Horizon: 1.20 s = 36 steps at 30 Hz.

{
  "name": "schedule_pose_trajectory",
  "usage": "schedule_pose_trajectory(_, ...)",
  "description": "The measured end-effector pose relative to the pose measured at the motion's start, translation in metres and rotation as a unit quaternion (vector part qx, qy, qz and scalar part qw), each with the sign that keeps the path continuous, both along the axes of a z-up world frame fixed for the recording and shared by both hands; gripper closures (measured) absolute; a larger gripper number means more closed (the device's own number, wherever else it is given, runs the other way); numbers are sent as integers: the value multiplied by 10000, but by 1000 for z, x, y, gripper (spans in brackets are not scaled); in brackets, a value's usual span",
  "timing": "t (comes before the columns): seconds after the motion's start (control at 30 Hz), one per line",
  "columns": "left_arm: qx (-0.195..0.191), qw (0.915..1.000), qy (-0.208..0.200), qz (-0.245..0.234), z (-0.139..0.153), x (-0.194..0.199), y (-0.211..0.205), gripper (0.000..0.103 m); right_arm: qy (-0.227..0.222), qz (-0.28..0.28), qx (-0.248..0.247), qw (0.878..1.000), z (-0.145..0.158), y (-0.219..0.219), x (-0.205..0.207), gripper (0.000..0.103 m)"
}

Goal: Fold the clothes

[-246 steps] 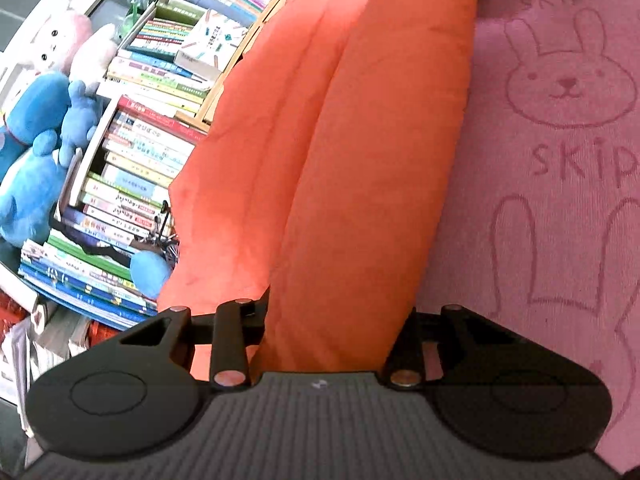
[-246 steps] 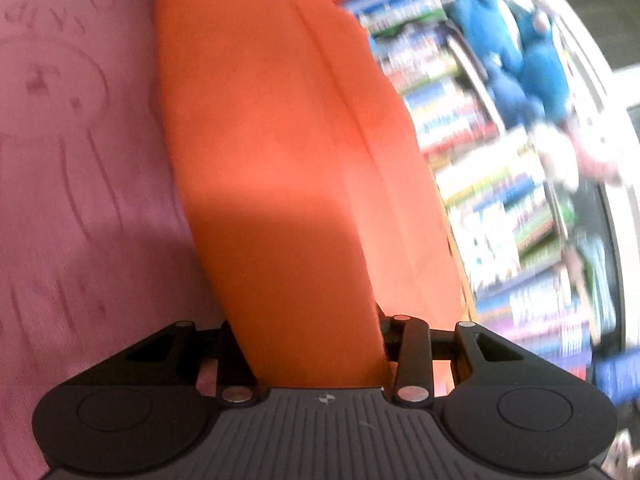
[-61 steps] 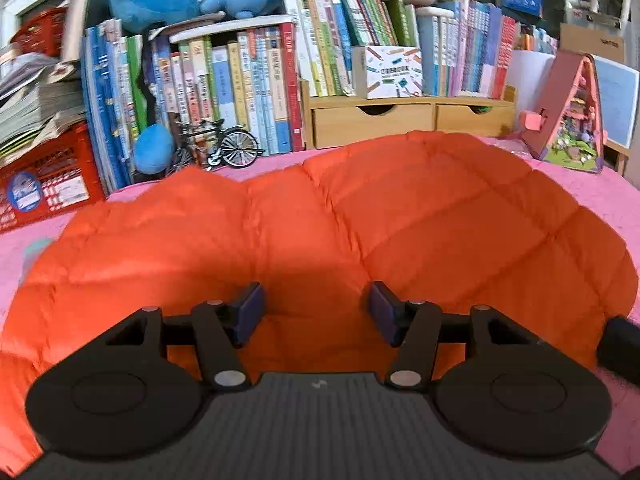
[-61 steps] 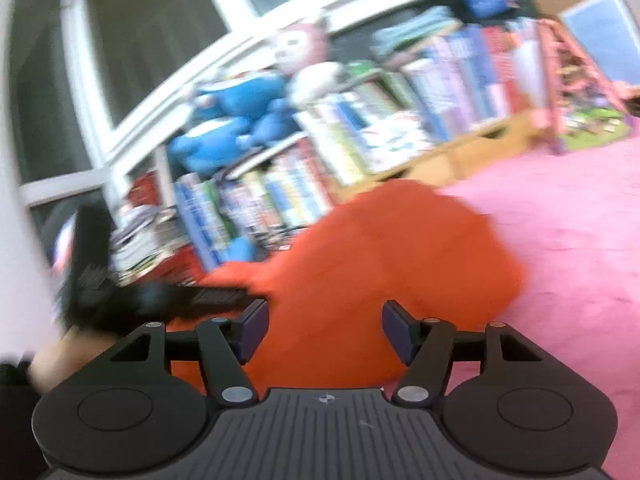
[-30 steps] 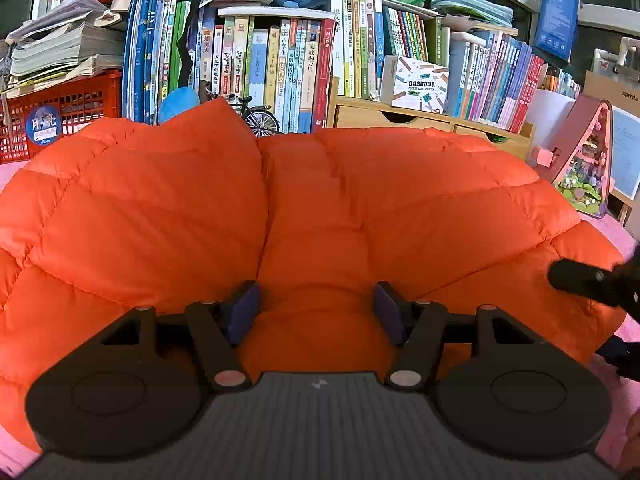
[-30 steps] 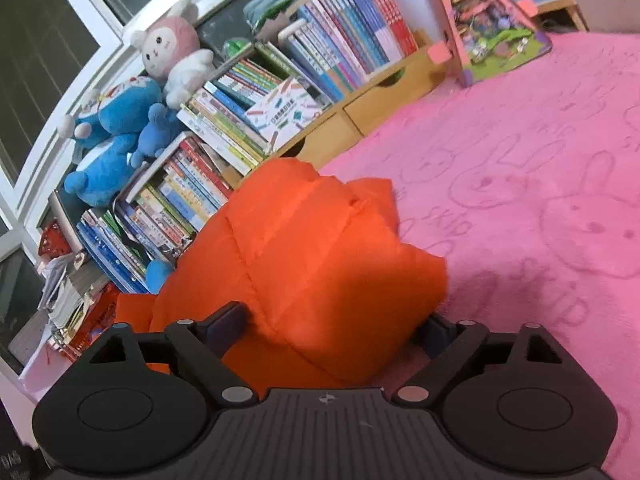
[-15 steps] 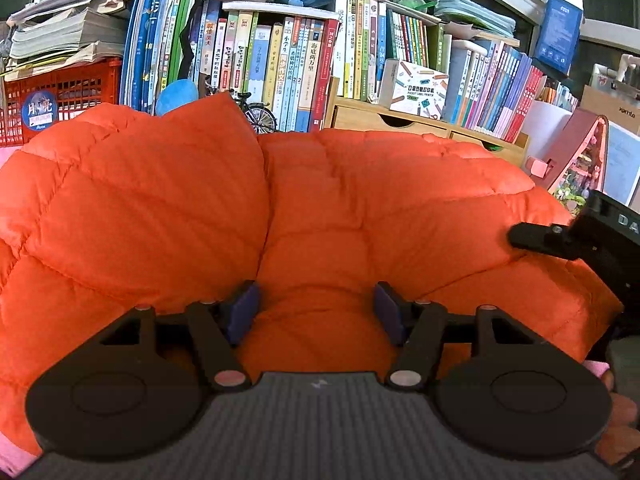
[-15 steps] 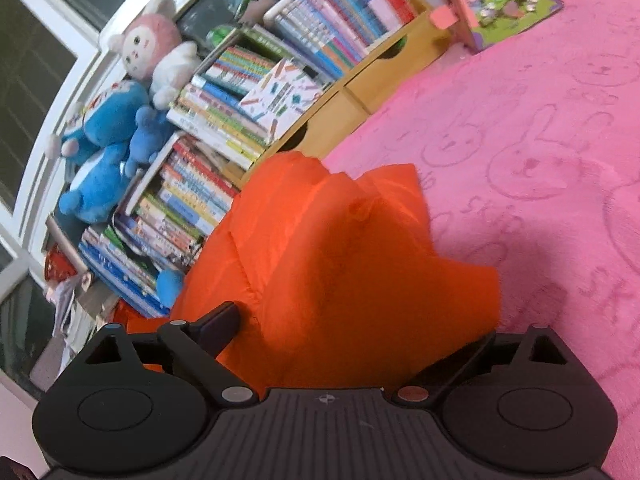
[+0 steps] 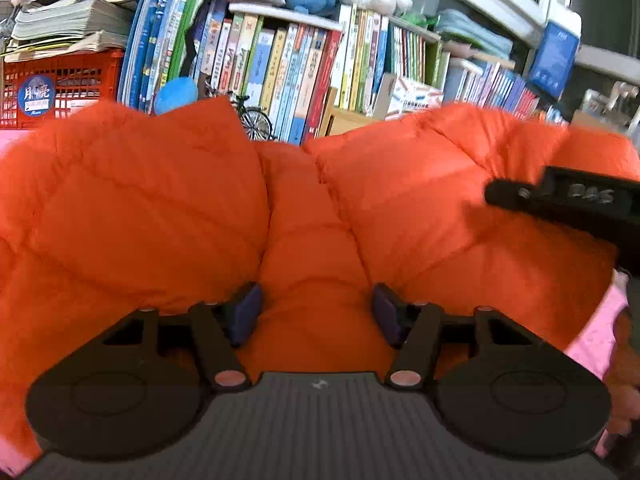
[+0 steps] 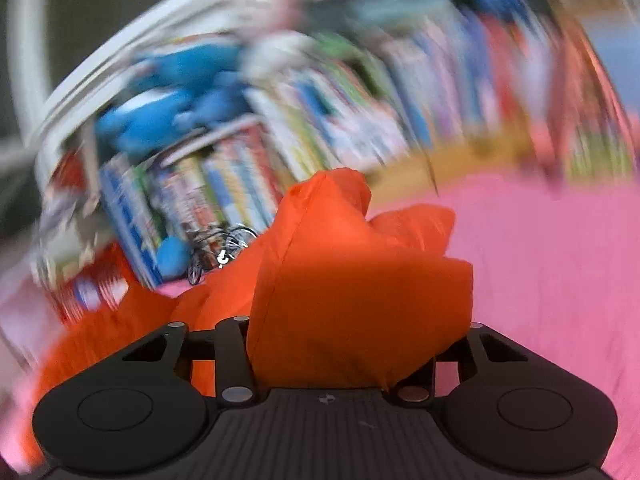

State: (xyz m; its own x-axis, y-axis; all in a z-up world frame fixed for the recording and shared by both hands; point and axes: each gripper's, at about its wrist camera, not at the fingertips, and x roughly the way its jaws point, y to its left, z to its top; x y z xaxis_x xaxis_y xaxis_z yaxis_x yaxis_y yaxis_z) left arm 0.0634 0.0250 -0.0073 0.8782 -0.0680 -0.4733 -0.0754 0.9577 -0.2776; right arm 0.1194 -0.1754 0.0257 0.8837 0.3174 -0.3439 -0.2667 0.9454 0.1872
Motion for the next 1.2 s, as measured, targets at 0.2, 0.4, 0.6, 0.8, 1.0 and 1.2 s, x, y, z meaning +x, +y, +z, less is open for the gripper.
schedule_pose_trajectory(0.2,-170,9947,-712,724,24,-60,68,43,-1616,136,-2140,9633,19,84,-47,58)
schedule_pose_trajectory(0.4,-588,9855,-121,1589,-9,-66,131,43,-2696,622,-3283,9031,7,155,-85,56)
schedule_pose_trajectory(0.6,-1381,9771,-248,1599,-16,-84,164,43,-3403,1557,-3944,8393,-22,213,-125,53)
schedule_pose_trajectory(0.8,-1305,9798,-613,1388,8,-102,165,21,-3709,2058,-4295,7973,-53,246,-146,47)
schedule_pose_trajectory(1.0,-912,9894,-641,929,17,-97,147,18,-3861,2271,-4369,7801,-67,254,-158,33)
schedule_pose_trajectory(1.2,-396,9935,-513,941,16,-96,136,19,-3580,2204,-4377,7948,-65,227,-156,12)
